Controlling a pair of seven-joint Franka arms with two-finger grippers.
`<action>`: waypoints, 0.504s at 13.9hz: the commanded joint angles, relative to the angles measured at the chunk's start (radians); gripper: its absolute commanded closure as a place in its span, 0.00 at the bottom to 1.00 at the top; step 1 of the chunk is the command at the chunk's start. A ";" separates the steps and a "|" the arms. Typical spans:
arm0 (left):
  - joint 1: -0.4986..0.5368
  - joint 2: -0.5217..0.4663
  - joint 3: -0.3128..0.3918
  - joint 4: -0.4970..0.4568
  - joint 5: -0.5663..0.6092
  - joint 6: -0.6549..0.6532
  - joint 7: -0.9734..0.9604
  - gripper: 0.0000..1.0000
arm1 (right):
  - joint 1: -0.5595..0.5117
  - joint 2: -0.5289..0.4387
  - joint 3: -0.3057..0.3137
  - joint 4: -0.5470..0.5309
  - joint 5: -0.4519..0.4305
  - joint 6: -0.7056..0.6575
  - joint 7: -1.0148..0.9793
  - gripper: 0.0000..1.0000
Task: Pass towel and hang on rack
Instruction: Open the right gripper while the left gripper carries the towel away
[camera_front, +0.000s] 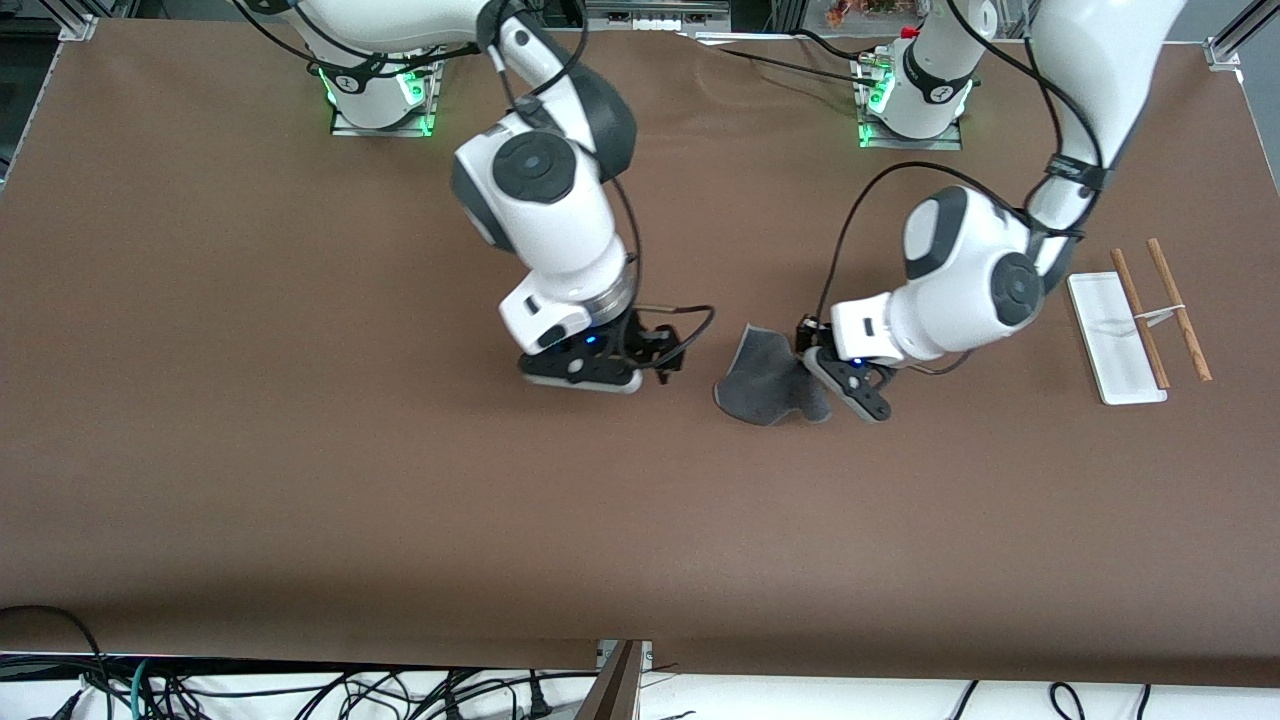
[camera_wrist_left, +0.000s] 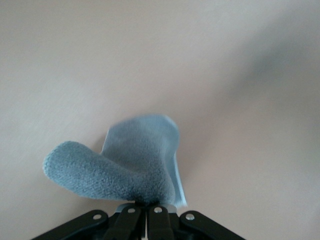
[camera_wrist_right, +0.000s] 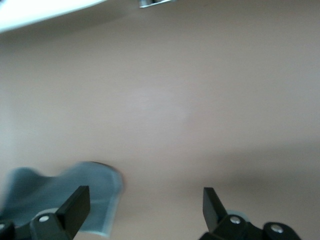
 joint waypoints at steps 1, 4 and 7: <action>0.129 -0.025 -0.009 0.047 -0.027 -0.186 0.063 1.00 | -0.041 -0.038 -0.020 0.005 -0.034 -0.126 -0.159 0.00; 0.321 -0.026 -0.008 0.118 -0.027 -0.396 0.225 1.00 | -0.098 -0.054 -0.088 0.005 -0.032 -0.177 -0.326 0.00; 0.482 -0.031 0.000 0.171 0.001 -0.582 0.264 1.00 | -0.189 -0.098 -0.109 0.005 -0.034 -0.246 -0.460 0.00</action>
